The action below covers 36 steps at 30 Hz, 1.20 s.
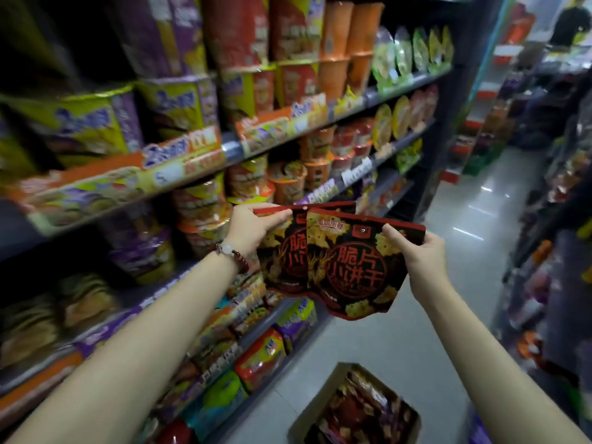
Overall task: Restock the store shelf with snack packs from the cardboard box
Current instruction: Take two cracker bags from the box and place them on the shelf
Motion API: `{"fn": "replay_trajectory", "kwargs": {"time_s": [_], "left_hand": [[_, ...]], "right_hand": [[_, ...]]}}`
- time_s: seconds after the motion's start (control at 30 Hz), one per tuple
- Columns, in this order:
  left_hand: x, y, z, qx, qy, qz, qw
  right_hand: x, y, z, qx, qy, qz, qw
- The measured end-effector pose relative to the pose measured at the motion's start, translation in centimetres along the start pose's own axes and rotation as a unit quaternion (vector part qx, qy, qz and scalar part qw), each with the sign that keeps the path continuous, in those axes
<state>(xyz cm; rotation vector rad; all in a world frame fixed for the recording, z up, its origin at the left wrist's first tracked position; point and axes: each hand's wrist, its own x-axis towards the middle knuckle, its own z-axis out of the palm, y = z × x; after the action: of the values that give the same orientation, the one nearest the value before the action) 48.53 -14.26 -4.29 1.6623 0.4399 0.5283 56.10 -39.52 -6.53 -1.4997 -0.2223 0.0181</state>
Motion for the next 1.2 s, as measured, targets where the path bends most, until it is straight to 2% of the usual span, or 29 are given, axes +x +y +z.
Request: {"fn": "replay_trajectory", "kwargs": {"time_s": [0.2,0.5,0.87,1.03,1.2], "left_hand": [[-3.4,4.0,-8.1,0.017,0.08,0.039,0.996],[-9.9,8.3,-20.1,0.028,0.18,0.078,0.98],[-17.9,14.8,-32.5,0.027,0.284,0.094,0.954],[-21.3,17.8,-38.2,0.008,0.335,0.132,0.933],[-23.7,20.7,-42.6,0.033,0.374,0.178,0.91]], "right_hand": [[-1.1,-3.6,7.2,0.019,-0.094,-0.045,0.994],[-5.3,-7.7,17.9,0.074,-0.216,-0.056,0.972],[-13.2,-14.6,30.7,0.157,-0.381,-0.061,0.909],[-16.1,-18.3,35.8,0.202,-0.408,-0.075,0.887],[-18.8,-21.6,39.9,0.247,-0.407,-0.094,0.874]]}}
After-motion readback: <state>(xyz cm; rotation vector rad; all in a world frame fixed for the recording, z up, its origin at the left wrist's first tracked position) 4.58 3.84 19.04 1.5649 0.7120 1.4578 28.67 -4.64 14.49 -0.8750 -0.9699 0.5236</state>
